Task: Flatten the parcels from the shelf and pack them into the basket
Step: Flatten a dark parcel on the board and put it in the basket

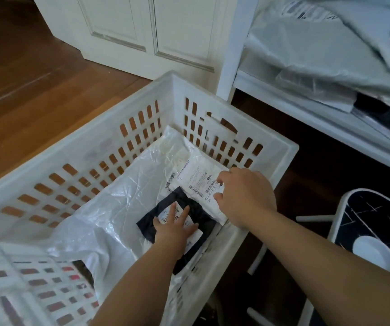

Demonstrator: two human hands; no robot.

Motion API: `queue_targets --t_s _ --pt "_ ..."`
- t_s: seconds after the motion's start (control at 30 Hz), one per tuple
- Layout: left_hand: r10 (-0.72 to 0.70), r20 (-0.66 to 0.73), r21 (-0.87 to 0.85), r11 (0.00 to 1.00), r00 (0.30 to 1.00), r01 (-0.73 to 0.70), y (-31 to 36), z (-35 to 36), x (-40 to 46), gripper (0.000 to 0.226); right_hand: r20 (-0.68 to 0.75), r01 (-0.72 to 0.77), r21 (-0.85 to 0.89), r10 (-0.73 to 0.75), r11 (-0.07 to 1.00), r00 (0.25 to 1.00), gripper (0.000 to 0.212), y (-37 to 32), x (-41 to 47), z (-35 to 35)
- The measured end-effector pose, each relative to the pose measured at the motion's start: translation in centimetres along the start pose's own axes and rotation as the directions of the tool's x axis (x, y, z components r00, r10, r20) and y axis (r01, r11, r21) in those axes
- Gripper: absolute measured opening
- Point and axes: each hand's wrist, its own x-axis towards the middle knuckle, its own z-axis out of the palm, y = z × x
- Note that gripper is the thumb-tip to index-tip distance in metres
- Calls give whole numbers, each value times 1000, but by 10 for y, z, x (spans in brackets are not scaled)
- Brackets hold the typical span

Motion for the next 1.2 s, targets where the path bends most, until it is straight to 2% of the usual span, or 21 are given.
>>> queue_targets --t_s 0.17,0.27,0.37,0.43,0.47,0.53,0.63,0.77,0.9,1.0,1.03,1.07,1.1,1.17,1.2 --pt "-7 67 -10 1000 998 8 0 -28 -3 78 -10 11 37 -10 999 1000 42 1 -2 -5" --pt "-1 6 -50 999 1000 1 -10 -68 -18 72 37 29 125 -34 992 999 45 2 -5 -13" --pt "-39 -152 -126 992 988 20 -15 -117 -47 62 88 7 342 -39 940 995 49 7 -16 -28" --pt "-89 -336 -213 977 938 16 -13 -146 -69 54 56 -53 488 29 871 998 50 14 -30 -37" --pt "-113 -432 -247 969 895 3 -10 -159 -81 51 6 -67 503 74 862 997 49 22 -39 -40" --pt "-129 -571 -292 955 810 -53 4 -185 -103 46 -109 -74 445 136 892 985 44 46 -63 -47" --pt "-84 -669 -306 936 739 -170 38 -217 -134 42 -194 -136 322 206 937 959 40 89 -102 -58" --pt "48 -810 -179 929 585 -324 98 -253 -166 30 -450 -238 176 293 955 843 40 154 -142 -88" --pt "119 -905 -91 884 408 -459 154 -292 -185 27 -582 -332 36 290 943 760 36 205 -158 -145" --pt "59 -923 -178 811 380 -558 188 -319 -192 23 -583 -386 -126 247 914 774 34 224 -152 -187" --pt "-6 -916 -269 752 401 -602 196 -324 -194 21 -546 -376 -188 222 907 808 34 226 -145 -196" --pt "-97 -884 -409 633 457 -657 205 -330 -195 19 -476 -352 -218 215 910 853 40 232 -139 -203" --pt "-183 -814 -571 433 552 -698 212 -332 -196 20 -409 -336 -230 222 913 885 51 234 -135 -209" --pt "-246 -630 -760 -1 737 -650 221 -331 -196 24 -322 -359 -253 272 898 907 66 235 -130 -220" --pt "-232 -559 -793 -130 796 -595 224 -329 -196 29 -327 -378 -231 294 897 898 68 233 -130 -224"
